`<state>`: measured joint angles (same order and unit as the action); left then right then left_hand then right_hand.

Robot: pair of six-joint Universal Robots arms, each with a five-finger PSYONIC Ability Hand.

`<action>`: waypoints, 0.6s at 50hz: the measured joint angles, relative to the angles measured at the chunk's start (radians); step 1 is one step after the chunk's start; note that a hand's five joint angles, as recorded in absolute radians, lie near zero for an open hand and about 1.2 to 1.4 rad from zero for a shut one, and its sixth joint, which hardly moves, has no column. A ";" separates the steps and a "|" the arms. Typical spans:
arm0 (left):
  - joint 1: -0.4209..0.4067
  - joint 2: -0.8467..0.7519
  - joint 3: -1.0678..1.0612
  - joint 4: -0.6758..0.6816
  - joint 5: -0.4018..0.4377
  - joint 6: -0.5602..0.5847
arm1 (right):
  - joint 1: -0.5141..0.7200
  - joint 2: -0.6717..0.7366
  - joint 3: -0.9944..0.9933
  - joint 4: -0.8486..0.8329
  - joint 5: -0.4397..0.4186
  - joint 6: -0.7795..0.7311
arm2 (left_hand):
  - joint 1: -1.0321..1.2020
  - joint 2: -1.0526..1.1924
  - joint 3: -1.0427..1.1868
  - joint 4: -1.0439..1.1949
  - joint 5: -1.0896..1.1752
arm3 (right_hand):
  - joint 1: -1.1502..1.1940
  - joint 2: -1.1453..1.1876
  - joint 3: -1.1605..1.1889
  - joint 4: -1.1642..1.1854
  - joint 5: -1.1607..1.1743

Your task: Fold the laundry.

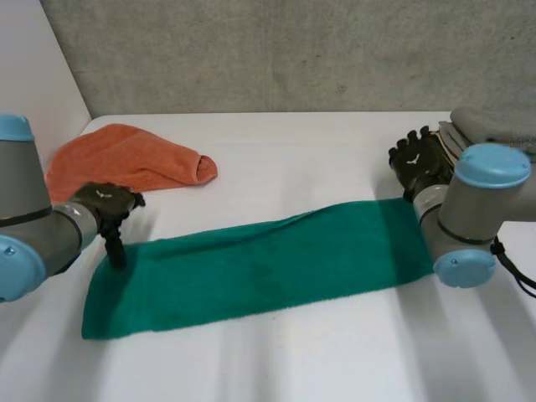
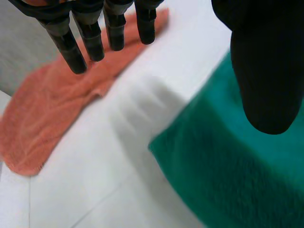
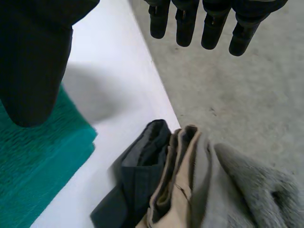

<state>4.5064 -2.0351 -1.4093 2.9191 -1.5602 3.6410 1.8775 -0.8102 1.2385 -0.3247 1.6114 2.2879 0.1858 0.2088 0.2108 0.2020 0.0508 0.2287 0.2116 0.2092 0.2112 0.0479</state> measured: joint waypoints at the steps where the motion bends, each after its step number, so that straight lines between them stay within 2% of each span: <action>1: 0.001 0.015 -0.005 0.003 0.005 -0.019 | -0.005 -0.025 0.013 0.006 0.000 0.031 | 0.000 -0.001 0.000 0.000 0.000 | 0.000 0.000 0.000 0.000 0.000; 5: 0.012 0.093 -0.040 0.013 0.019 -0.081 | -0.039 -0.142 0.074 0.042 -0.037 0.146 | 0.000 -0.001 0.000 0.000 0.000 | 0.000 0.000 0.000 0.000 0.000; 8: 0.021 0.163 -0.091 0.021 0.033 -0.103 | -0.084 -0.239 0.133 0.117 -0.113 0.205 | 0.000 -0.001 0.000 0.000 0.000 | 0.000 0.000 0.000 0.000 0.000; 9: 0.021 0.163 -0.091 0.021 0.033 -0.103 | -0.084 -0.239 0.133 0.117 -0.113 0.205 | 0.000 -0.001 0.000 0.000 0.000 | 0.000 0.000 0.000 0.000 0.000; 13: 0.029 0.252 -0.187 0.045 0.067 -0.104 | -0.167 -0.330 0.216 0.311 -0.254 0.203 | 0.000 -0.001 0.000 0.000 0.000 | 0.000 0.000 0.000 0.000 0.000; 18: 0.031 0.307 -0.286 0.102 0.109 -0.092 | -0.241 -0.338 0.286 0.452 -0.330 0.146 | 0.000 -0.001 0.000 0.000 0.000 | 0.052 0.085 0.087 0.082 0.078; 21: 0.031 0.321 -0.327 0.141 0.126 -0.088 | -0.273 -0.318 0.324 0.439 -0.342 0.124 | 0.000 -0.001 0.000 0.000 0.000 | 0.100 0.121 0.127 0.125 0.119; 26: 0.028 0.323 -0.359 0.189 0.138 -0.088 | -0.299 -0.265 0.379 0.302 -0.339 0.111 | 0.000 -0.001 0.000 0.000 0.000 | 0.203 0.206 0.223 0.217 0.216; 28: 0.026 0.321 -0.362 0.196 0.139 -0.088 | -0.301 -0.240 0.390 0.244 -0.335 0.112 | 0.000 -0.001 0.000 0.000 0.000 | 0.348 0.360 0.368 0.367 0.360; 30: 0.023 0.320 -0.363 0.200 0.139 -0.088 | -0.301 -0.220 0.394 0.204 -0.329 0.113 | 0.000 -0.001 0.000 0.000 0.000 | 0.653 0.650 0.647 0.645 0.636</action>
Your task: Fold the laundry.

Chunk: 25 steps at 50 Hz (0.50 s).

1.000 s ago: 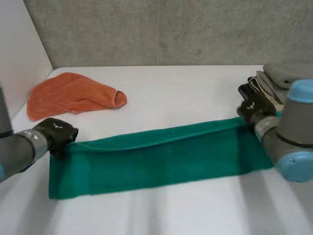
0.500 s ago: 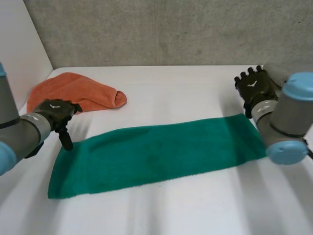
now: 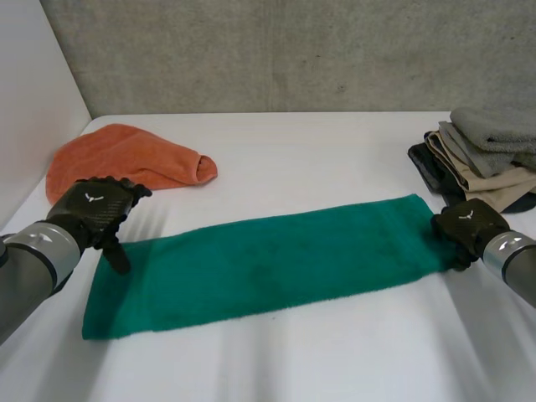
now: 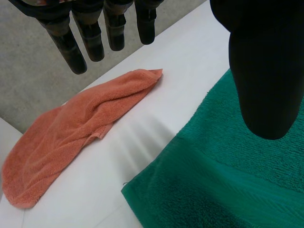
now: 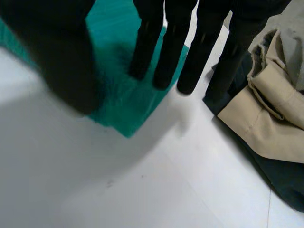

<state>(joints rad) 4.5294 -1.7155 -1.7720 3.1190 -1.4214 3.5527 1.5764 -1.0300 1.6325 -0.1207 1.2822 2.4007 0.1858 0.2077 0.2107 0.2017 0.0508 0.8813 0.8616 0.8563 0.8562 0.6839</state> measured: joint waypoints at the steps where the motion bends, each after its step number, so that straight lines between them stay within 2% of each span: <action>1: -0.001 0.000 0.000 0.001 0.000 0.000 | -0.001 0.011 0.000 -0.019 0.007 0.002 | 0.000 0.000 0.000 0.000 0.000 | 0.145 0.176 0.167 0.168 0.165; 3: -0.003 0.000 0.000 0.001 -0.001 0.000 | -0.003 0.027 0.000 -0.047 0.024 0.007 | 0.000 0.000 0.000 0.000 0.000 | 0.229 0.309 0.304 0.306 0.291; 6: -0.005 0.003 0.000 0.000 -0.001 0.001 | -0.019 0.012 0.017 -0.089 0.079 0.036 | 0.000 0.000 0.000 0.000 0.000 | 0.229 0.317 0.328 0.336 0.300; 11: -0.002 0.028 -0.004 -0.003 0.001 -0.001 | -0.095 -0.116 0.094 -0.148 0.152 0.043 | 0.000 0.000 0.000 0.000 0.000 | 0.229 0.317 0.329 0.337 0.300; 15: 0.002 0.052 -0.009 -0.003 0.005 -0.003 | -0.183 -0.203 0.137 -0.160 0.144 -0.014 | 0.000 0.000 0.000 0.000 0.000 | 0.229 0.317 0.329 0.337 0.305; 20: 0.003 0.072 -0.016 -0.004 0.012 -0.007 | -0.279 -0.237 0.130 -0.138 0.125 -0.121 | 0.000 0.000 0.000 0.000 0.000 | 0.229 0.317 0.329 0.338 0.305; 25: 0.001 0.078 -0.027 -0.007 0.015 -0.014 | -0.250 -0.229 0.087 -0.126 0.153 -0.210 | 0.000 0.000 0.000 0.000 0.000 | 0.229 0.317 0.332 0.338 0.308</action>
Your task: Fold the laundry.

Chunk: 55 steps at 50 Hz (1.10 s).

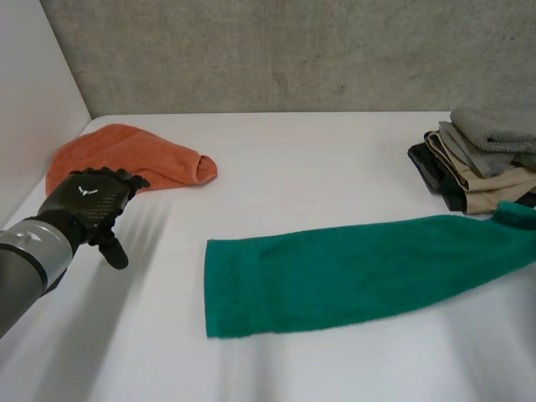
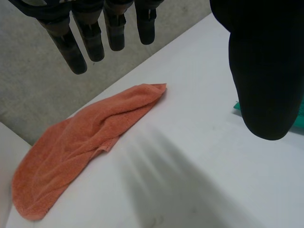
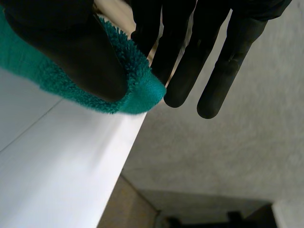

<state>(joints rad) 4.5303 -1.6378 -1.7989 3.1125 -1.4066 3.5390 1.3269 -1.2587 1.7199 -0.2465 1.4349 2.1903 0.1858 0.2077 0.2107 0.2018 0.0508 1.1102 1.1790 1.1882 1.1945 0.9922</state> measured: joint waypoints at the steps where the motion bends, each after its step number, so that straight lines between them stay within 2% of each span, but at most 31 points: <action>1: -0.001 0.000 -0.002 0.000 0.000 -0.002 | 0.012 0.000 -0.004 -0.002 0.003 -0.007 | 0.000 0.000 0.000 0.000 0.000 | 0.000 0.000 0.001 0.000 0.000; 3: -0.003 0.001 -0.006 -0.001 0.000 -0.006 | 0.104 -0.012 -0.009 -0.031 0.002 -0.028 | 0.000 0.000 0.000 0.000 0.000 | 0.000 0.000 0.002 0.001 0.000; 6: -0.007 0.003 -0.008 -0.003 -0.001 -0.013 | 0.247 -0.050 0.021 -0.104 -0.045 -0.033 | 0.000 0.000 0.000 0.000 0.000 | 0.000 0.000 0.002 0.002 0.006; 10: -0.013 0.012 -0.011 -0.005 -0.003 -0.023 | 0.497 -0.101 0.104 -0.259 -0.183 -0.025 | 0.000 0.000 0.000 0.000 0.000 | 0.000 0.000 0.002 0.003 0.009; 12: -0.015 0.014 -0.012 -0.006 -0.004 -0.026 | 0.584 -0.103 0.131 -0.309 -0.233 -0.021 | 0.000 0.000 0.000 0.000 0.000 | 0.000 0.000 0.002 0.003 0.009; 16: -0.021 0.020 -0.023 -0.007 -0.005 -0.032 | 0.795 -0.049 0.170 -0.377 -0.326 -0.024 | 0.000 0.000 0.000 0.000 0.000 | 0.000 0.000 0.002 0.003 0.010; 19: -0.025 0.020 -0.032 -0.006 -0.006 -0.034 | 0.897 0.014 0.169 -0.367 -0.346 -0.052 | 0.000 0.000 0.000 0.000 0.000 | 0.000 0.000 0.002 0.003 0.010; 20: -0.026 0.020 -0.035 -0.006 -0.006 -0.035 | 0.921 0.034 0.165 -0.355 -0.346 -0.066 | 0.000 0.000 0.000 0.000 0.000 | -0.018 -0.026 -0.026 -0.026 -0.017; 22: -0.029 0.019 -0.039 -0.004 -0.006 -0.035 | 0.957 0.070 0.151 -0.319 -0.333 -0.093 | 0.000 0.000 0.000 0.000 0.000 | -0.372 -0.411 -0.402 -0.382 -0.373; 23: -0.029 0.019 -0.040 -0.004 -0.006 -0.035 | 0.962 0.075 0.148 -0.312 -0.330 -0.097 | 0.000 0.000 0.000 0.000 0.000 | -0.435 -0.476 -0.462 -0.464 -0.436; 24: -0.031 0.018 -0.042 -0.004 -0.006 -0.035 | 0.971 0.087 0.139 -0.287 -0.311 -0.102 | 0.000 0.000 0.000 0.000 0.000 | -0.659 -0.683 -0.662 -0.663 -0.667; 25: -0.032 0.018 -0.043 -0.004 -0.005 -0.035 | 0.974 0.093 0.132 -0.269 -0.293 -0.098 | 0.000 0.000 0.000 0.000 0.000 | -0.774 -0.826 -0.790 -0.794 -0.792; 27: -0.035 0.017 -0.044 -0.003 -0.004 -0.035 | 0.968 0.093 0.117 -0.228 -0.239 -0.060 | 0.000 0.000 0.000 0.000 0.000 | -0.883 -0.960 -0.959 -0.962 -0.934; 31: -0.041 0.016 -0.043 -0.003 -0.002 -0.036 | 0.920 0.048 0.099 -0.160 -0.137 0.093 | 0.000 0.000 0.000 0.000 0.000 | -0.884 -0.970 -0.981 -0.986 -0.944; 33: -0.041 0.016 -0.043 -0.002 -0.002 -0.036 | 0.909 0.037 0.097 -0.148 -0.122 0.124 | 0.000 0.000 0.000 0.000 0.000 | -0.884 -0.970 -0.981 -0.986 -0.944; 34: -0.044 0.015 -0.043 -0.001 -0.002 -0.037 | 0.863 -0.002 0.095 -0.092 -0.085 0.228 | 0.000 0.000 0.000 0.000 0.000 | -0.884 -0.970 -0.981 -0.986 -0.944; 39: -0.053 0.013 -0.047 0.004 -0.001 -0.039 | 0.698 -0.065 0.114 0.105 -0.066 0.393 | 0.000 0.000 0.000 0.000 0.000 | -0.879 -0.962 -0.972 -0.977 -0.937; 40: -0.054 0.012 -0.048 0.005 -0.001 -0.039 | 0.675 -0.068 0.119 0.128 -0.066 0.397 | 0.000 0.000 0.000 0.000 0.000 | -0.859 -0.938 -0.947 -0.952 -0.915; 42: -0.057 0.010 -0.052 0.009 -0.001 -0.040 | 0.611 -0.070 0.133 0.183 -0.065 0.387 | 0.000 0.000 0.000 0.000 0.000 | -0.631 -0.695 -0.708 -0.715 -0.680; 44: -0.060 0.007 -0.055 0.012 -0.001 -0.040 | 0.566 -0.066 0.142 0.208 -0.059 0.355 | 0.000 0.000 0.000 0.000 0.000 | -0.285 -0.352 -0.377 -0.386 -0.372; 46: -0.061 0.005 -0.058 0.016 -0.002 -0.040 | 0.546 -0.061 0.145 0.214 -0.054 0.329 | 0.000 0.000 0.000 0.000 0.000 | -0.100 -0.167 -0.197 -0.206 -0.190; 47: -0.062 0.004 -0.059 0.017 -0.002 -0.040 | 0.526 -0.053 0.147 0.214 -0.046 0.293 | 0.000 0.000 0.000 0.000 0.000 | 0.030 -0.023 -0.048 -0.054 -0.023; 50: -0.062 0.004 -0.061 0.019 -0.002 -0.040 | 0.532 -0.045 0.136 0.186 -0.025 0.261 | 0.000 0.000 0.000 0.000 0.000 | 0.030 0.003 -0.004 -0.004 0.002; 55: -0.059 0.011 -0.062 0.017 -0.002 -0.040 | 0.649 -0.060 0.088 0.067 0.037 0.282 | 0.000 0.000 0.000 0.000 0.000 | 0.030 0.003 -0.001 0.000 0.002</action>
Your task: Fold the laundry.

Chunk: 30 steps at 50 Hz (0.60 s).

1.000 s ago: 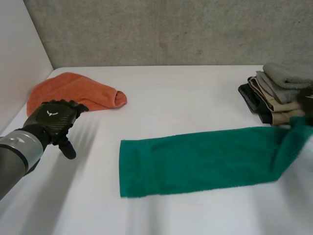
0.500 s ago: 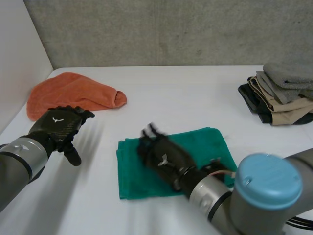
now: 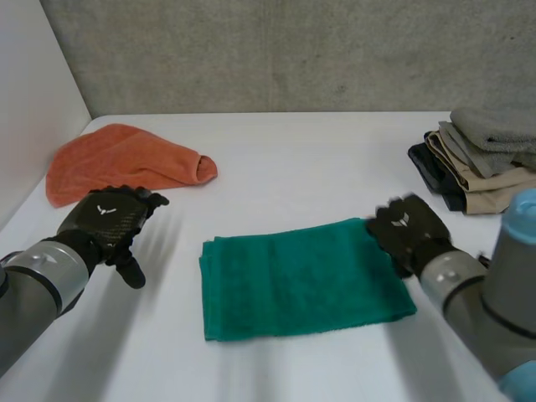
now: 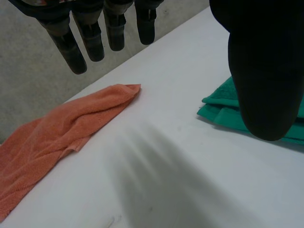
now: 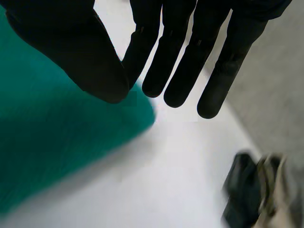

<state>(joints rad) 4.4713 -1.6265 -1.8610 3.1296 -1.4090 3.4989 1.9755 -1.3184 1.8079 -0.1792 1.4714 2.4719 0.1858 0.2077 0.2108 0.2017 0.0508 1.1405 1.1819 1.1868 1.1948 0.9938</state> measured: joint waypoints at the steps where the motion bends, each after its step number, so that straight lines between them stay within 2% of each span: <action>1: 0.001 0.004 0.000 -0.001 0.000 0.000 | 0.036 -0.006 -0.011 -0.029 0.012 0.014 | 0.000 0.000 0.000 0.000 0.000 | -0.001 -0.001 -0.002 -0.002 -0.001; 2: 0.003 0.008 -0.001 -0.003 0.000 -0.001 | 0.064 -0.010 -0.019 -0.050 0.021 0.027 | 0.000 0.000 0.000 0.000 0.000 | -0.016 -0.054 -0.058 -0.053 -0.030; 3: 0.005 0.013 -0.002 -0.005 0.000 -0.002 | 0.092 -0.013 -0.026 -0.069 0.029 0.043 | 0.000 0.000 0.000 0.000 0.000 | -0.143 -0.197 -0.199 -0.205 -0.160; 5: 0.009 0.022 -0.004 -0.008 0.000 -0.004 | 0.128 -0.017 -0.032 -0.088 0.037 0.072 | 0.000 0.000 0.000 0.000 0.000 | -0.437 -0.493 -0.482 -0.488 -0.468; 6: 0.012 0.030 -0.006 -0.012 0.001 -0.007 | 0.150 -0.020 -0.033 -0.095 0.041 0.100 | 0.000 0.000 0.000 0.000 0.000 | -0.669 -0.719 -0.705 -0.711 -0.700; 8: 0.015 0.040 -0.010 -0.015 0.003 -0.012 | 0.162 -0.025 -0.029 -0.092 0.043 0.140 | 0.000 0.000 0.000 0.000 0.000 | -0.801 -0.840 -0.836 -0.847 -0.837; 14: 0.010 0.049 -0.021 -0.021 0.019 -0.037 | 0.083 -0.034 0.025 -0.025 0.010 0.240 | 0.000 0.000 0.000 0.000 0.000 | -0.797 -0.837 -0.845 -0.859 -0.837; 17: 0.002 0.046 -0.024 -0.021 0.028 -0.045 | 0.018 -0.036 0.062 0.005 -0.030 0.260 | 0.000 0.000 0.000 0.000 0.000 | -0.680 -0.734 -0.732 -0.739 -0.706; 20: -0.006 0.041 -0.025 -0.021 0.034 -0.049 | -0.047 -0.037 0.104 0.022 -0.080 0.265 | 0.000 0.000 0.000 0.000 0.000 | -0.651 -0.699 -0.700 -0.706 -0.674; 26: -0.019 0.030 -0.028 -0.018 0.036 -0.050 | -0.148 -0.040 0.182 0.004 -0.161 0.253 | 0.000 0.000 0.000 0.000 0.000 | -0.647 -0.692 -0.692 -0.693 -0.655; 30: -0.021 0.025 -0.033 -0.016 0.035 -0.049 | -0.184 -0.033 0.218 -0.043 -0.182 0.248 | 0.000 0.000 0.000 0.000 0.000 | -0.580 -0.622 -0.623 -0.628 -0.597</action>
<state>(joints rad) 4.4500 -1.6014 -1.8937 3.1137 -1.3738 3.4495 1.7914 -1.3509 2.0259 -0.2218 1.2894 2.7196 0.1858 0.2077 0.2107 0.2017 0.0508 0.5602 0.5600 0.5639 0.5666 0.3971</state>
